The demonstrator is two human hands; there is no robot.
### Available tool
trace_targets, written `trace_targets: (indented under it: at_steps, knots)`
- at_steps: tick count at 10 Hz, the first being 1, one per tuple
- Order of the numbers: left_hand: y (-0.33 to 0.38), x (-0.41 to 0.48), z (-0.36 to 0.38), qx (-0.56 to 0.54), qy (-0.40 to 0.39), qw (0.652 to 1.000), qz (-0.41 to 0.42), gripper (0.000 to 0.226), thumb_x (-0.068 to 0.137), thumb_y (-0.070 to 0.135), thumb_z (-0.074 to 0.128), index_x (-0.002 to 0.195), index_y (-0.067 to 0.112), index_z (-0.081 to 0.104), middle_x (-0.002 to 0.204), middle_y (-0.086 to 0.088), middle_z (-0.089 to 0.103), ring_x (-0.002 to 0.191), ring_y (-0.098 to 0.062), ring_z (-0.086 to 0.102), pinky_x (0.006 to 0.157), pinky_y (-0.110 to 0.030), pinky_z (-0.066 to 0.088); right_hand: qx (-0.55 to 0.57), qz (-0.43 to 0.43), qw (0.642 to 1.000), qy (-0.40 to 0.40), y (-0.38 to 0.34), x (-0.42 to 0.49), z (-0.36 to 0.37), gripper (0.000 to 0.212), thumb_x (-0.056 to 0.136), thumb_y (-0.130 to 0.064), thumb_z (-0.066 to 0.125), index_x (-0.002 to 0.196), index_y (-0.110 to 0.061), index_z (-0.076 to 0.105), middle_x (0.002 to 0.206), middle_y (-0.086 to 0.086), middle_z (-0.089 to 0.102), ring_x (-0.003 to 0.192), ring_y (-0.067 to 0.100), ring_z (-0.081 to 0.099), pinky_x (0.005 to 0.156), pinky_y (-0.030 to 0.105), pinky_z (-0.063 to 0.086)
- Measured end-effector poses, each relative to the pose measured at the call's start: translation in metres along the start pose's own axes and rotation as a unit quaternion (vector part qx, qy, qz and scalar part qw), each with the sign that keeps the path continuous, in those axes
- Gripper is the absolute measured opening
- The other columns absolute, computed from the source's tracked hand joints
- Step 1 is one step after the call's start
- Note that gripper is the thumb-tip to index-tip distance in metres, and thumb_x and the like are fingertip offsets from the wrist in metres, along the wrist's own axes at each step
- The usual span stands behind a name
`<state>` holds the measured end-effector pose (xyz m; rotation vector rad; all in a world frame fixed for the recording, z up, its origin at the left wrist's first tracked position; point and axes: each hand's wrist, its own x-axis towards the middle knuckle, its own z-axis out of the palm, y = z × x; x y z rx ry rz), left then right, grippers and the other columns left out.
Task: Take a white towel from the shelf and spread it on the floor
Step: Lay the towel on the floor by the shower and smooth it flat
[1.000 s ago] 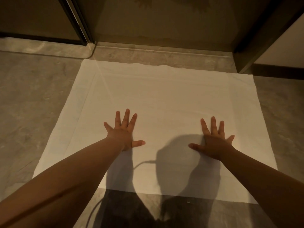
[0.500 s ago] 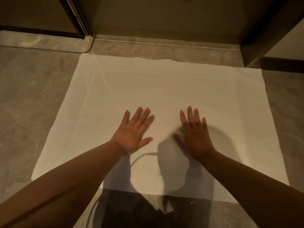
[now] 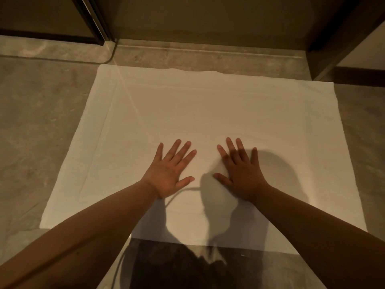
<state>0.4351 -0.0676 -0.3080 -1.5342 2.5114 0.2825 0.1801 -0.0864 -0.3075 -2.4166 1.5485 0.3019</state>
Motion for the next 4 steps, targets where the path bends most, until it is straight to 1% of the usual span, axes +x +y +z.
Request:
trace_targets:
  at_steps: [1, 2, 3, 4]
  knots:
    - [0.007, -0.012, -0.015, -0.02, -0.08, 0.995, -0.047, 0.071, 0.093, 0.06, 0.016, 0.148, 0.027, -0.015, 0.156, -0.001, -0.021, 0.143, -0.026, -0.02, 0.114, -0.055, 0.002, 0.016, 0.027, 0.997, -0.069, -0.003, -0.006, -0.017, 0.079, 0.091, -0.064, 0.027, 0.15, -0.026, -0.008, 0.159, 0.004, -0.015, 0.145, 0.027, -0.015, 0.113, 0.059, 0.005]
    - [0.027, -0.043, -0.038, -0.065, -0.189, 0.975, -0.097, 0.073, 0.096, 0.051, 0.031, 0.149, 0.023, -0.01, 0.157, -0.007, -0.02, 0.143, -0.035, -0.014, 0.111, -0.058, 0.017, 0.06, 0.095, 0.982, -0.155, -0.019, -0.036, -0.035, 0.076, 0.095, -0.048, 0.04, 0.151, -0.022, -0.005, 0.159, 0.007, -0.014, 0.146, 0.03, -0.008, 0.113, 0.053, 0.02]
    - [0.051, -0.094, -0.067, -0.144, -0.258, 0.944, -0.149, 0.066, 0.092, 0.042, 0.045, 0.145, 0.024, 0.012, 0.155, -0.011, 0.004, 0.137, -0.036, 0.017, 0.101, -0.053, 0.035, 0.096, 0.14, 0.954, -0.247, -0.045, -0.093, -0.055, 0.073, 0.096, -0.043, 0.043, 0.151, -0.018, 0.002, 0.16, 0.01, -0.004, 0.146, 0.033, 0.004, 0.111, 0.049, 0.028]
    - [0.064, -0.144, -0.11, -0.169, -0.293, 0.926, -0.169, 0.078, 0.091, 0.048, 0.045, 0.149, 0.026, -0.002, 0.158, -0.007, -0.003, 0.143, -0.032, 0.007, 0.11, -0.054, 0.021, 0.095, 0.139, 0.953, -0.25, -0.067, -0.145, -0.095, 0.071, 0.097, -0.042, 0.042, 0.152, -0.016, 0.005, 0.16, 0.011, 0.003, 0.146, 0.031, 0.007, 0.114, 0.045, 0.024]
